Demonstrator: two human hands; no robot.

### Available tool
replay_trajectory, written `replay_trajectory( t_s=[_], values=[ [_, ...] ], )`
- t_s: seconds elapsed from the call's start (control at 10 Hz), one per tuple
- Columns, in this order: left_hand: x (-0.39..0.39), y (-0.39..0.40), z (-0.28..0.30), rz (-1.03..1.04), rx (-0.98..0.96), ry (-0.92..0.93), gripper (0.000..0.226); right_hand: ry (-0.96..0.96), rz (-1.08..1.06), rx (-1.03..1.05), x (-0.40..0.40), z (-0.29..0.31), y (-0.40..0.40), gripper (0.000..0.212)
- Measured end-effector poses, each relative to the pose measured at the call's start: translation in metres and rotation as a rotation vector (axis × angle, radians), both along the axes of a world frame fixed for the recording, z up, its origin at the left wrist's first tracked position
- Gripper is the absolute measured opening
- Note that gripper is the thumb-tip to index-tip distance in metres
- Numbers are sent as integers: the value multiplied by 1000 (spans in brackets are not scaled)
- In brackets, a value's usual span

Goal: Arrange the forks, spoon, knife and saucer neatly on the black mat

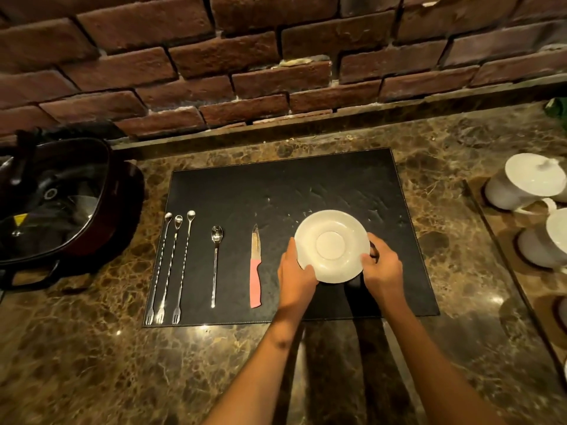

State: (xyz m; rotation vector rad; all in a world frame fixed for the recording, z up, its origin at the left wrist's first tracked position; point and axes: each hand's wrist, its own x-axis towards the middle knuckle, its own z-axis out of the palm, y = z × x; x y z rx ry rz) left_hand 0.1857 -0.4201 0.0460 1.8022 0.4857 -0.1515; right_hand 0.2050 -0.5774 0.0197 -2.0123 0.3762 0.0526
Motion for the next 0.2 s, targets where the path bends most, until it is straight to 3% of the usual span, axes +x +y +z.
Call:
replay_trajectory(
  t_s=[0.2],
  values=[
    [-4,17,8,-16,120,150,74,122,-58,-55,-1,23,1,48]
  ],
)
